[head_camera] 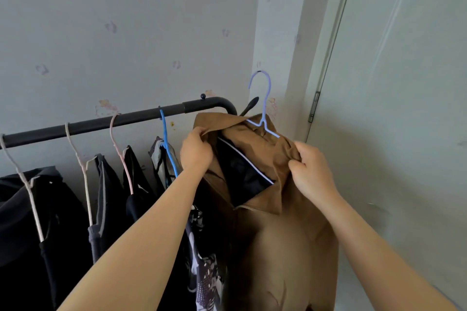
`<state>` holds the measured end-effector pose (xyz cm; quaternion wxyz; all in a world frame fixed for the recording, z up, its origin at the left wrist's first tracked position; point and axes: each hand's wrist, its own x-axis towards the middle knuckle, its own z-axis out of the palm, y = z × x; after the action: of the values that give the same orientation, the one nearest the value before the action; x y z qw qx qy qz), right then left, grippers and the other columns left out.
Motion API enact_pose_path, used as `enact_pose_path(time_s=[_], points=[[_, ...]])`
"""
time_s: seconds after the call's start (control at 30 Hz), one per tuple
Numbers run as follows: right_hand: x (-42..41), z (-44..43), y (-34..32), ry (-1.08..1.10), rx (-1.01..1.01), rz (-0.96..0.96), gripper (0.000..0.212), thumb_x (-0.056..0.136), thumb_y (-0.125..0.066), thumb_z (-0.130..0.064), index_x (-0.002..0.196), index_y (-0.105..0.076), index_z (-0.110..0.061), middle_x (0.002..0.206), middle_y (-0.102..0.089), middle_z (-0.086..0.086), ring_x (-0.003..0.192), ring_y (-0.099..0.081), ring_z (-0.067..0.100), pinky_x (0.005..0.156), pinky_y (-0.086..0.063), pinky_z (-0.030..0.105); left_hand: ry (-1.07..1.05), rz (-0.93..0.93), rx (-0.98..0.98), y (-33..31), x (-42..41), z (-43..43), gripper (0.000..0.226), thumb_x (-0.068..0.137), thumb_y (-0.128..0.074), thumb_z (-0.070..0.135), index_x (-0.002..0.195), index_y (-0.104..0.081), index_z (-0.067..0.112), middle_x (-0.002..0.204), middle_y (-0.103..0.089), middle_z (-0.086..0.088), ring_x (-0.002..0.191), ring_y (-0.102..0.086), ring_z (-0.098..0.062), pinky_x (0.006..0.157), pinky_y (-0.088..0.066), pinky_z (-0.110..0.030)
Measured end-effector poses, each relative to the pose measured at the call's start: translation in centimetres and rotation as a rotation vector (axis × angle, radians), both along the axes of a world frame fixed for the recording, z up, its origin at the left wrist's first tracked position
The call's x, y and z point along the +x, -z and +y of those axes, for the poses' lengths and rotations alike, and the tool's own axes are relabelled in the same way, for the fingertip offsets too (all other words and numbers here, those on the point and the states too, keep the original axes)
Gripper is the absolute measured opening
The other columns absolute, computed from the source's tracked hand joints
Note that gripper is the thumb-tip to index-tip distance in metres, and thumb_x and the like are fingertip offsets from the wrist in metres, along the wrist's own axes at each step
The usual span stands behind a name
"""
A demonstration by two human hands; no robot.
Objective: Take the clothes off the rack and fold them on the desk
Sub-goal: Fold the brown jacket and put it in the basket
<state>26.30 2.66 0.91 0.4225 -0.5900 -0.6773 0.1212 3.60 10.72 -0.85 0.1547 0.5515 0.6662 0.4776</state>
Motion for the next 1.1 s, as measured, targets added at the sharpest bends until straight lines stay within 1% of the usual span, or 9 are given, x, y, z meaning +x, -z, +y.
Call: enact_pose_path(time_s=[0.17,0.3,0.37,0.43,0.5,0.67,0.8,0.93,1.1], points=[[5.4,-1.7,1.3,0.059,-0.039,0.034,0.034,0.059,-0.038,-0.003,0.069,-0.055,-0.03,0.068,-0.059,-0.005,0.072,-0.055,0.028,0.058,-0.039,0.032,0.124,-0.094,-0.034,1.3,2.4,-2.9,0.041,0.091,-0.033,-0.001,0.119,-0.058,0.016,0.107,-0.066,-0.007,0.093,-0.06,-0.029,0.069,-0.045,-0.034],[8.5,-3.9,2.7,-0.01,-0.023,0.087,0.058,0.064,-0.04,-0.004,0.102,-0.056,-0.044,0.069,-0.06,0.008,0.062,-0.054,0.028,0.061,-0.044,0.037,0.202,-0.257,-0.069,3.1,4.4,-5.8,0.035,0.095,-0.03,0.005,0.109,-0.058,0.018,0.102,-0.063,-0.005,0.09,-0.058,-0.024,0.067,-0.04,-0.031],[9.5,-5.4,3.0,-0.085,0.023,0.092,0.051,0.073,-0.041,-0.013,0.108,-0.056,-0.047,0.07,-0.059,0.012,0.053,-0.049,0.021,0.056,-0.04,0.031,0.237,-0.3,-0.061,3.6,5.9,-7.6,0.031,0.099,-0.03,0.007,0.106,-0.058,0.016,0.101,-0.062,-0.003,0.091,-0.057,-0.019,0.074,-0.04,-0.027],[10.2,-6.3,3.6,-0.146,0.066,0.076,0.033,0.086,-0.048,-0.023,0.104,-0.059,-0.048,0.09,-0.067,-0.012,0.074,-0.059,-0.004,0.069,-0.044,0.016,0.243,-0.304,-0.056,3.6,7.0,-8.9,0.029,0.102,-0.03,0.014,0.105,-0.059,0.014,0.097,-0.062,-0.001,0.086,-0.056,-0.013,0.072,-0.04,-0.025],[10.9,-6.9,4.4,-0.168,0.08,0.064,0.014,0.095,-0.056,-0.032,0.097,-0.061,-0.044,0.104,-0.064,-0.026,0.099,-0.058,-0.008,0.084,-0.042,0.012,0.235,-0.268,-0.083,3.7,7.9,-10.2,0.03,0.103,-0.03,0.018,0.102,-0.059,0.011,0.089,-0.059,-0.001,0.076,-0.053,-0.009,0.064,-0.038,-0.022],[12.4,-7.3,7.2,-0.193,0.019,-0.051,0.008,0.096,-0.054,-0.036,0.091,-0.059,-0.038,0.096,-0.065,-0.023,0.09,-0.06,-0.002,0.079,-0.045,0.024,0.294,-0.251,-0.191,4.4,8.7,-13.3,0.031,0.099,-0.042,0.025,0.096,-0.063,0.003,0.079,-0.058,-0.007,0.075,-0.054,-0.02,0.067,-0.038,-0.03],[13.9,-7.4,9.1,-0.276,-0.118,-0.167,0.013,0.097,-0.051,-0.036,0.085,-0.054,-0.038,0.087,-0.062,-0.018,0.083,-0.058,0.002,0.074,-0.045,0.033,0.393,-0.113,-0.211,4.4,8.7,-16.2,0.021,0.085,-0.071,0.028,0.085,-0.061,0.01,0.069,-0.056,0.003,0.066,-0.054,-0.009,0.061,-0.038,-0.018],[14.4,-8.1,10.8,-0.358,-0.13,-0.2,0.022,0.098,-0.051,-0.026,0.078,-0.049,-0.035,0.086,-0.057,-0.011,0.085,-0.054,0.008,0.074,-0.044,0.031,0.274,-0.107,-0.096,4.3,7.7,-17.6,0.019,0.083,-0.074,0.018,0.089,-0.06,0.008,0.082,-0.067,-0.006,0.077,-0.061,-0.014,0.07,-0.046,-0.023],[14.7,-8.3,10.8,-0.427,-0.155,-0.239,0.023,0.096,-0.054,-0.013,0.077,-0.052,-0.025,0.083,-0.055,-0.007,0.083,-0.052,0.009,0.071,-0.038,0.014,0.188,-0.024,-0.105,3.7,5.6,-18.3,0.017,0.081,-0.076,0.018,0.084,-0.061,0.011,0.078,-0.067,0.001,0.076,-0.061,-0.011,0.069,-0.046,-0.027]])
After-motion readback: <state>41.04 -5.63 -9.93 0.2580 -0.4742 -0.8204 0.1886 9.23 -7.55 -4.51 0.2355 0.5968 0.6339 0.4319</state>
